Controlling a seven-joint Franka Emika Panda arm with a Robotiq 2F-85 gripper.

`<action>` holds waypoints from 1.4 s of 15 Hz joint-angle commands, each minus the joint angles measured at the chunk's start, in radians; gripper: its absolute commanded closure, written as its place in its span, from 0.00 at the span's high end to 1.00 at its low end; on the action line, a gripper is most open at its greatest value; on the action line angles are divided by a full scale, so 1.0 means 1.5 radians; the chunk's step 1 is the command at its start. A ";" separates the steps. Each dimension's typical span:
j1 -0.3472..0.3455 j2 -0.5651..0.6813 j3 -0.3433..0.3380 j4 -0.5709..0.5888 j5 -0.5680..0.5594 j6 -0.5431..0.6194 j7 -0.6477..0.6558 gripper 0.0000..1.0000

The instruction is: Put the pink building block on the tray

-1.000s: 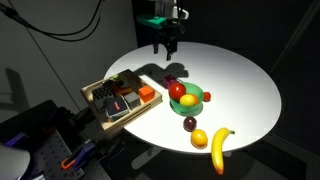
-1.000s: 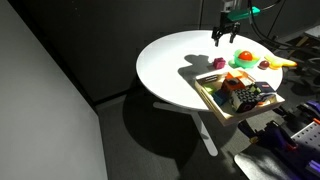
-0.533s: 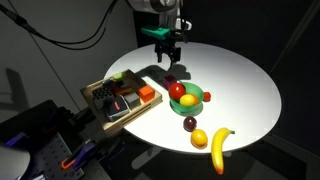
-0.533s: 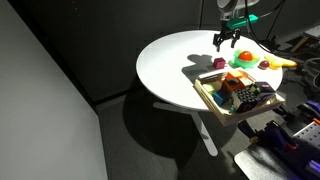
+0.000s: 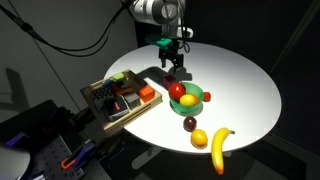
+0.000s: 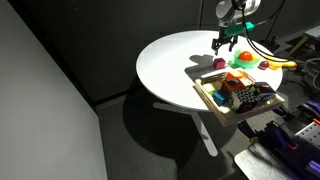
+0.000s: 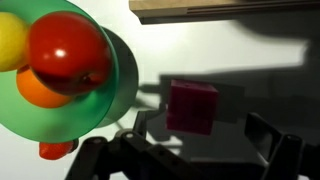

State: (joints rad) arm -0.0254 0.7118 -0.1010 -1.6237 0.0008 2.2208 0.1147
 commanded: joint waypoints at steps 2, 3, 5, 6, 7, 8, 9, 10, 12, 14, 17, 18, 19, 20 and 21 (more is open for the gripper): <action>0.006 0.030 -0.006 0.024 -0.015 0.030 0.026 1.00; 0.007 0.035 -0.006 0.026 -0.014 0.033 0.028 1.00; 0.010 0.045 -0.007 0.034 -0.014 0.034 0.034 1.00; 0.011 0.050 -0.007 0.039 -0.014 0.033 0.036 1.00; 0.012 0.055 -0.007 0.044 -0.015 0.031 0.038 1.00; 0.013 0.060 -0.007 0.050 -0.015 0.029 0.038 1.00; 0.014 0.066 -0.008 0.056 -0.016 0.030 0.038 1.00; 0.014 0.072 -0.009 0.062 -0.016 0.029 0.039 1.00; 0.013 0.083 -0.009 0.073 -0.015 0.027 0.039 1.00; 0.012 0.094 -0.011 0.081 -0.016 0.028 0.038 1.00; 0.012 0.108 -0.014 0.094 -0.017 0.027 0.038 1.00; 0.012 0.111 -0.015 0.097 -0.018 0.027 0.038 1.00; 0.012 0.114 -0.016 0.101 -0.020 0.026 0.038 1.00; 0.013 0.118 -0.018 0.104 -0.022 0.028 0.039 1.00; 0.015 0.121 -0.020 0.106 -0.024 0.029 0.042 0.75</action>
State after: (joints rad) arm -0.0127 0.8642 -0.1162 -1.5122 -0.0070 2.2757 0.1445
